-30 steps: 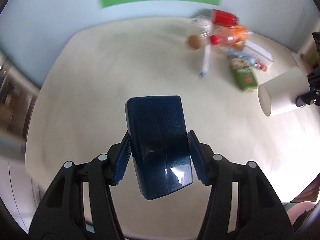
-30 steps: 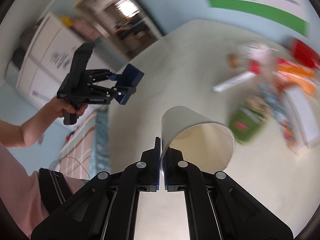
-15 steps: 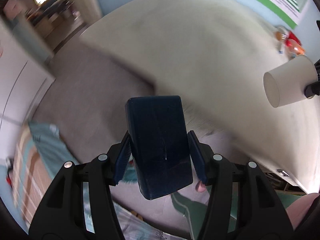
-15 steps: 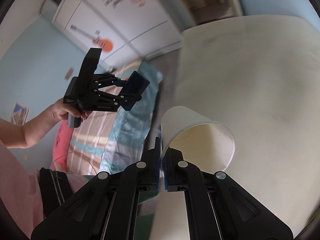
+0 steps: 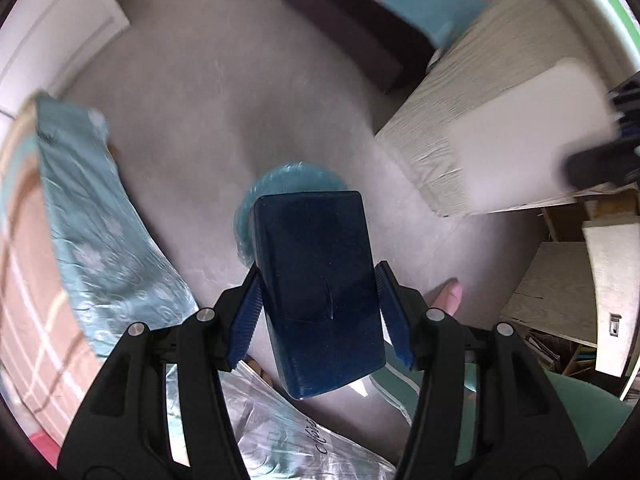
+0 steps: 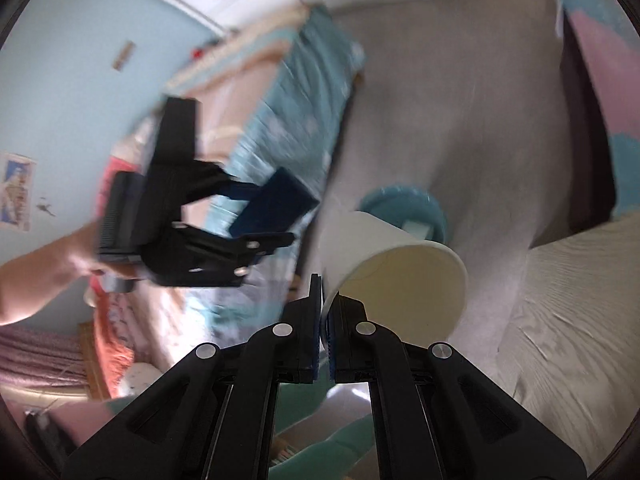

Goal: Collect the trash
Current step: 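Carry the blue case and white cup over the teal bin, then open both tools to drop the blue case and cup into the bin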

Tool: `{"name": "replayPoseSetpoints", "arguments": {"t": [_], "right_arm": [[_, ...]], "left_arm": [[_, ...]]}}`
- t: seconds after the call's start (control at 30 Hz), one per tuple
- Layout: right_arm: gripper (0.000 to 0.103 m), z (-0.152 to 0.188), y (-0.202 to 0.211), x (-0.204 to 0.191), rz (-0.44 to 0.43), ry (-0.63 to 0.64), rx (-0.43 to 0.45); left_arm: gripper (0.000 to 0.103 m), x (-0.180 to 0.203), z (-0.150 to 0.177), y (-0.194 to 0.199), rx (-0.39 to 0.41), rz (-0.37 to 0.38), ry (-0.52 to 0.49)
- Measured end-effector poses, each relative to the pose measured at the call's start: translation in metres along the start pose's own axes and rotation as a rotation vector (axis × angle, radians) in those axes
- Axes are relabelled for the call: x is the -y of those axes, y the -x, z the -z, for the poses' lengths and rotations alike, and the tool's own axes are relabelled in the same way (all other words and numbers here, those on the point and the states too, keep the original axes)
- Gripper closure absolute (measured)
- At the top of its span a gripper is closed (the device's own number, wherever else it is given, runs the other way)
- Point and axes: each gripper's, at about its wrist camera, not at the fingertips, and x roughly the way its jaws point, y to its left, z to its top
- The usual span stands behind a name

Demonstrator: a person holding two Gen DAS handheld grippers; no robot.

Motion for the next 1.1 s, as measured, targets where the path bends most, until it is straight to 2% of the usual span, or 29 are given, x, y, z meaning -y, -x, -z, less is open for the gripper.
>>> {"name": "replayPoseSetpoints", "arguments": {"t": [0.13,0.23,0.3,0.37,0.4,0.43,0.5,0.57,0.67,0.8,0.93,1.0,1.1], "right_arm": [[0.099,-0.026,-0.107,0.037,0.032,-0.028,-0.106],[0.099,-0.035,-0.171,0.066,0.066,-0.064,-0.16],[0.097,-0.035,-0.199,0.085,0.071,-0.088,-0.191],[0.09,-0.033,-0.223,0.096,0.104,-0.096,-0.231],[0.076,-0.033,-0.232,0.101,0.113,-0.115,-0.248],[0.071,-0.03,-0.23,0.11,0.112,-0.135,-0.244],[0.07,-0.024,-0.222,0.114,0.104,-0.155,-0.226],[0.068,-0.022,-0.211,0.111,0.094,-0.16,-0.212],[0.062,-0.021,-0.189,0.101,0.084,-0.132,-0.192],[0.061,-0.017,-0.139,0.08,0.078,-0.106,-0.147],[0.06,-0.009,-0.065,0.039,0.053,-0.064,-0.064],[0.055,-0.001,-0.027,0.017,0.035,-0.041,-0.011],[0.05,0.02,0.055,-0.02,0.006,-0.028,0.116]], "left_arm": [[0.05,-0.035,-0.003,-0.077,-0.043,0.036,0.016],[0.05,-0.046,-0.003,-0.135,-0.074,0.036,0.021],[0.05,-0.057,-0.005,-0.171,-0.096,0.048,0.049],[0.05,-0.061,-0.003,-0.205,-0.148,0.077,0.063],[0.05,-0.062,-0.003,-0.219,-0.184,0.086,0.063],[0.049,-0.063,-0.002,-0.229,-0.208,0.082,0.064],[0.047,-0.063,0.002,-0.239,-0.231,0.073,0.069],[0.041,-0.063,0.003,-0.235,-0.22,0.072,0.077],[0.029,-0.059,0.005,-0.211,-0.174,0.072,0.052],[0.027,-0.055,0.004,-0.178,-0.155,0.066,0.02],[0.027,-0.04,0.007,-0.11,-0.107,0.054,-0.03],[0.027,-0.029,0.01,-0.071,-0.071,0.031,-0.065],[0.019,-0.003,0.014,-0.004,-0.026,-0.028,-0.153]]}}
